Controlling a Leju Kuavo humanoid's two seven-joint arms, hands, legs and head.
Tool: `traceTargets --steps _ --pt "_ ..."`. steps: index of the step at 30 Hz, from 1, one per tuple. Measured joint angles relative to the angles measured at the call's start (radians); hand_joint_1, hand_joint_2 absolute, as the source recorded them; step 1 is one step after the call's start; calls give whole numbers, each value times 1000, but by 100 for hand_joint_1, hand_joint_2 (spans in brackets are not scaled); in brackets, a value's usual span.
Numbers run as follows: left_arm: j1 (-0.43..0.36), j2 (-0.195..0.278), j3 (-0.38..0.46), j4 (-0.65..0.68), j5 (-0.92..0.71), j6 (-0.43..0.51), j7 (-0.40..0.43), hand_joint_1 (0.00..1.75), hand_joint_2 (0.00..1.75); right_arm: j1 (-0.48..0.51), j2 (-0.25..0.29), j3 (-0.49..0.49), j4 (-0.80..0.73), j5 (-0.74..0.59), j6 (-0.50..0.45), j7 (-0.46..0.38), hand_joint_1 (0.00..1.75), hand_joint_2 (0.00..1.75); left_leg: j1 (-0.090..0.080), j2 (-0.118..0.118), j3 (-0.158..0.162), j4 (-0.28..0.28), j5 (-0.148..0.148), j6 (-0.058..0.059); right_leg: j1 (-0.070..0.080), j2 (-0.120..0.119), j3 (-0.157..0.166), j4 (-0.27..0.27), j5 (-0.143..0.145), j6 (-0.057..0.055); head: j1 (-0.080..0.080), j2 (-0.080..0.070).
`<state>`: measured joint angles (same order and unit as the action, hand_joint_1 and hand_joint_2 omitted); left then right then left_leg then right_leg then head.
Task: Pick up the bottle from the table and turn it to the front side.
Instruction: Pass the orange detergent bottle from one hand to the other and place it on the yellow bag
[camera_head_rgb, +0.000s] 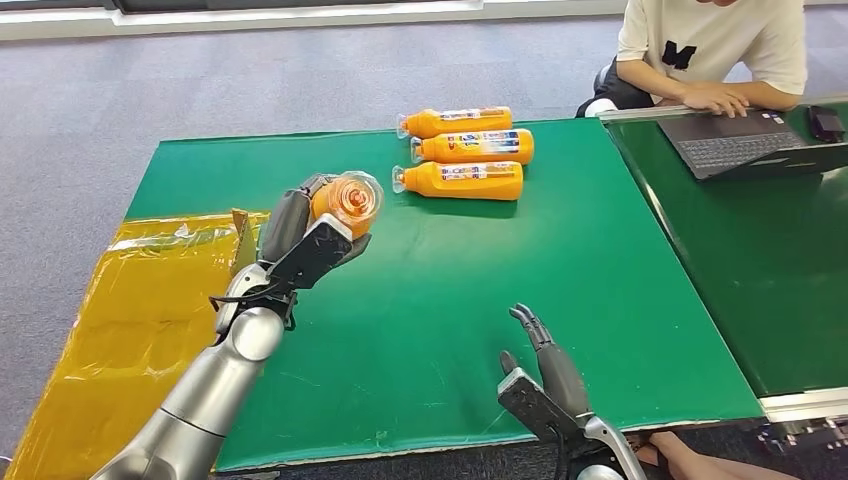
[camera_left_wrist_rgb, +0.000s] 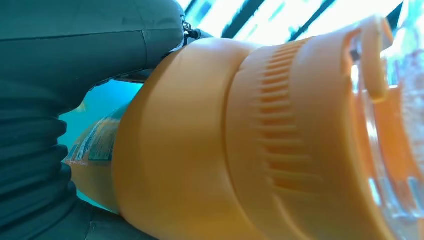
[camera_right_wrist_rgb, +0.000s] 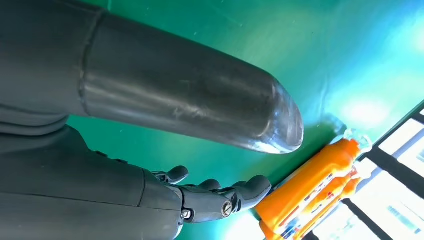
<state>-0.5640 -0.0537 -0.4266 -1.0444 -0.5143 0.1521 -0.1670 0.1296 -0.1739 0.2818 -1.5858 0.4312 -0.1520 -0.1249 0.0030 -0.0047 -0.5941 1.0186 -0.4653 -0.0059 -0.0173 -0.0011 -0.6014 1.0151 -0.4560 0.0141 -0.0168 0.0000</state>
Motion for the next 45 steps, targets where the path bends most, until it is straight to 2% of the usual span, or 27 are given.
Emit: traceTargets --steps 2,5,8,14,18,22,28,33,38,45 --pt "-2 30 -3 -2 -107 38 16 175 175 15 -9 -6 -10 32 -44 9 0 175 0 0 0 0 0 0 0 0 0 0 0 0 0 0" --pt "-4 87 -8 -5 -232 74 29 175 175 53 -35 -30 -43 119 -117 42 0 175 0 0 0 0 0 0 0 0 0 0 0 0 0 0" --pt "1 150 -16 -20 -318 99 41 175 175 98 -70 -65 -83 178 -139 71 0 175 0 0 0 0 0 0 0 1 0 0 0 0 0 0" --pt "36 264 -24 -66 -444 142 78 175 175 183 -122 -127 -144 180 -150 77 0 175 0 0 0 0 0 0 0 1 -1 0 0 0 0 0" --pt "43 311 -25 -86 -539 178 109 175 175 204 -127 -133 -155 180 -164 73 0 175 0 1 0 0 0 0 0 1 -1 0 0 0 0 0" --pt "45 338 -26 -97 -568 185 122 175 175 213 -127 -134 -160 180 -168 72 0 175 0 1 0 0 0 0 0 1 0 0 0 0 0 0" --pt "63 405 -34 -103 -790 240 207 175 175 230 -127 -134 -162 171 -208 66 0 175 0 2 0 -1 0 -1 0 2 0 0 0 0 0 0" --pt "143 470 -19 -116 -855 247 223 175 175 255 -128 -134 -162 157 -242 68 0 175 1 4 1 -1 -1 -2 1 3 -1 0 -2 -2 0 0" --pt "202 509 -4 -136 -880 209 239 175 175 268 -132 -134 -163 150 -253 76 0 175 1 4 1 -1 -2 -2 1 3 0 0 -2 -2 0 0" --pt "410 583 70 -211 -932 104 284 175 175 316 -141 -134 -188 142 -274 97 0 175 1 10 4 -1 -6 -4 2 7 0 0 -5 -5 0 0"
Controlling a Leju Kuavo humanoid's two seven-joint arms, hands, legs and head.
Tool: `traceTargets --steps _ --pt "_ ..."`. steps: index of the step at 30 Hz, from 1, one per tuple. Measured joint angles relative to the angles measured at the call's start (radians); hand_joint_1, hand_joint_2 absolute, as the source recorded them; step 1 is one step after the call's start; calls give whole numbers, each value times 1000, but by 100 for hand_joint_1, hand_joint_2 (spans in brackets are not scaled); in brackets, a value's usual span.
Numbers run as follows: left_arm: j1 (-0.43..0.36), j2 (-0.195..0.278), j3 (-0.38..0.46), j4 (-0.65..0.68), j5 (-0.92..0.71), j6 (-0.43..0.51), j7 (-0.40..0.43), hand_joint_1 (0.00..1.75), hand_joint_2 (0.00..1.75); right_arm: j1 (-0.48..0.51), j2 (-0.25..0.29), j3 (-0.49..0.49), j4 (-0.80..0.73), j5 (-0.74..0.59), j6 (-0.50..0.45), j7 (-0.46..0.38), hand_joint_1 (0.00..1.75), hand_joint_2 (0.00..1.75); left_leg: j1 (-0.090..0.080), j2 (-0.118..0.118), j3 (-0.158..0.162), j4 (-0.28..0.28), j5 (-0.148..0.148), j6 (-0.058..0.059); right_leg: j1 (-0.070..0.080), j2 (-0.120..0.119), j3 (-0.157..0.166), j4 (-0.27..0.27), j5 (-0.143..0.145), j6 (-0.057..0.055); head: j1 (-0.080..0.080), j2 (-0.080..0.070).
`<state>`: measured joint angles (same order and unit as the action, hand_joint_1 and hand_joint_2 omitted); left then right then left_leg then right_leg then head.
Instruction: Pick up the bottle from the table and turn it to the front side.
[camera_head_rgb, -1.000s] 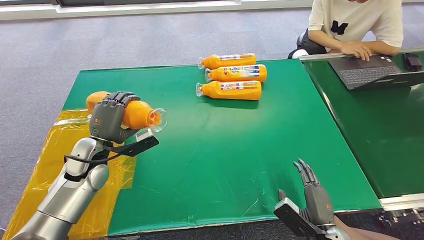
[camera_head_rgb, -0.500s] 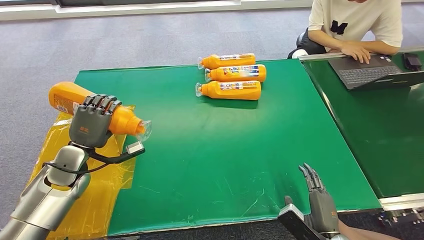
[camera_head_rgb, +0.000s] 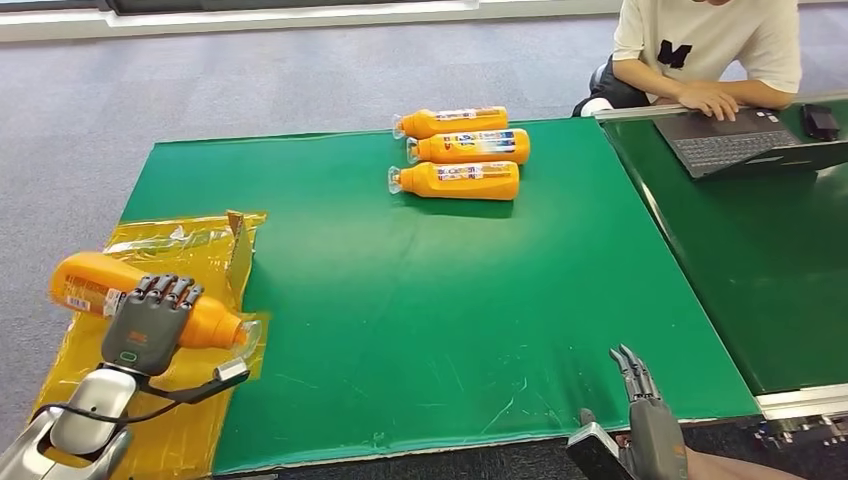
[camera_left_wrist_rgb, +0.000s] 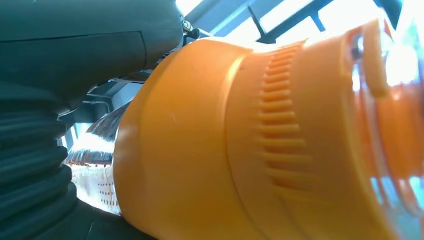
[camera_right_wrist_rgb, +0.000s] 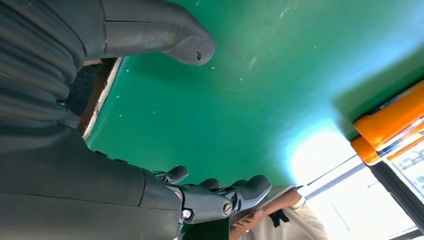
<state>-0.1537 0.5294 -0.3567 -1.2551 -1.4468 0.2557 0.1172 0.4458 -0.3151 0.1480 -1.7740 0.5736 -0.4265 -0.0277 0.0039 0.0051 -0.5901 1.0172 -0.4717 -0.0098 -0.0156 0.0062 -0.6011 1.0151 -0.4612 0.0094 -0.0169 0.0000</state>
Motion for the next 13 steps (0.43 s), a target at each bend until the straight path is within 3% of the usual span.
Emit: traceTargets --steps 7,13 --pt "181 24 81 -71 -15 -102 20 175 175 33 2 0 -39 25 6 21 0 175 1 0 1 0 -2 0 1 -1 1 0 -2 0 0 0" --pt "244 23 110 -99 -12 -138 40 175 175 42 6 0 -51 31 19 21 0 175 1 -1 2 0 -3 0 1 -2 3 0 -4 0 0 0"
